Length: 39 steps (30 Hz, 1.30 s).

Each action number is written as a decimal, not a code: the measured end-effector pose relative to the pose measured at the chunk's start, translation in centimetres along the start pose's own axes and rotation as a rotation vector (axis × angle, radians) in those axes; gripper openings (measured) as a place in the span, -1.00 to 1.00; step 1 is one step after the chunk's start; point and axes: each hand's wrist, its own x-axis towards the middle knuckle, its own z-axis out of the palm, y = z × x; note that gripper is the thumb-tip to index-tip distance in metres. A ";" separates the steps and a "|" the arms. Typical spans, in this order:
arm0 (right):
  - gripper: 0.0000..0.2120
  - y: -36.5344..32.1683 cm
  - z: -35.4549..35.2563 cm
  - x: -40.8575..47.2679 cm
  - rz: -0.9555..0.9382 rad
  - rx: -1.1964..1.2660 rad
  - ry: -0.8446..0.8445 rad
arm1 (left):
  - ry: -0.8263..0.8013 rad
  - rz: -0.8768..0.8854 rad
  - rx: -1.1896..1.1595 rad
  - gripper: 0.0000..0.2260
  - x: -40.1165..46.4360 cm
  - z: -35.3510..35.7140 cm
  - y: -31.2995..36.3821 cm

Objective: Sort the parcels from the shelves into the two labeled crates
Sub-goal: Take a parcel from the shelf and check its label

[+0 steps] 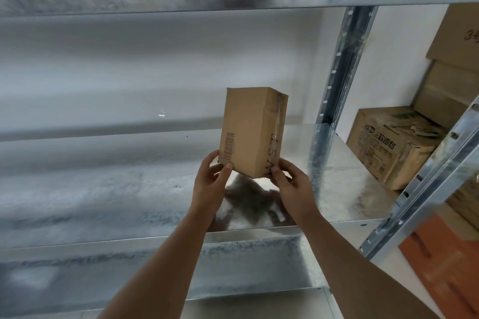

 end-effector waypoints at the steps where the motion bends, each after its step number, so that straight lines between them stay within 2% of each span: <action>1: -0.77 -0.1 0.0 -0.1 -0.016 -0.018 0.001 | -0.012 -0.008 -0.006 -0.69 -0.1 0.0 0.0; 3: -0.82 -0.1 0.0 -0.2 -0.048 -0.048 0.009 | -0.037 -0.032 0.045 -0.67 0.0 0.2 -0.3; 5: -0.82 -0.1 0.1 -0.3 -0.069 -0.055 0.002 | -0.047 -0.070 0.131 -0.54 0.4 0.4 -0.8; 8: -0.81 -0.1 0.2 -0.3 -0.096 -0.065 -0.007 | -0.073 -0.084 0.345 -0.55 0.5 0.9 -0.5; 10: -0.78 -0.2 0.2 -0.4 -0.120 -0.067 0.001 | -0.055 -0.049 0.404 -0.45 0.3 1.0 -0.5; 12: -0.76 -0.3 0.1 -0.4 -0.127 -0.066 0.002 | -0.026 -0.039 0.438 -0.51 0.2 1.0 -0.6; 20: -0.75 -0.8 0.2 -0.8 -0.117 -0.051 -0.009 | -0.047 -0.016 0.519 -0.63 -0.2 0.9 0.2; 25: -0.79 -0.5 0.3 -0.8 -0.135 -0.096 0.000 | -0.029 -0.030 0.457 -0.64 0.2 0.4 -0.4; 28: -0.72 -0.5 0.3 -0.7 -0.121 -0.039 0.007 | -0.045 -0.022 0.448 -0.64 -0.1 0.3 0.0; 31: -0.74 -0.4 0.1 -0.3 -0.119 -0.003 0.031 | -0.050 -0.030 0.517 -0.64 -0.7 0.7 0.9; 33: -0.76 -0.4 -0.1 -0.2 -0.096 0.039 0.024 | -0.091 -0.028 0.458 -0.70 -0.7 0.5 0.8; 34: -0.66 -0.6 -0.1 -0.1 -0.057 0.069 0.010 | -0.109 -0.022 0.408 -0.71 -0.6 0.4 0.6; 36: -0.26 -0.8 -0.2 0.0 0.057 0.104 -0.019 | -0.138 0.019 0.318 -0.63 0.0 0.0 -0.7; 37: -0.12 -0.9 -0.1 0.2 0.097 0.111 -0.040 | -0.146 0.032 0.302 -0.58 0.3 0.0 -1.2; 39: -0.10 -1.2 -0.1 0.4 0.108 0.112 -0.083 | -0.149 0.049 0.313 -0.56 0.3 0.2 -1.2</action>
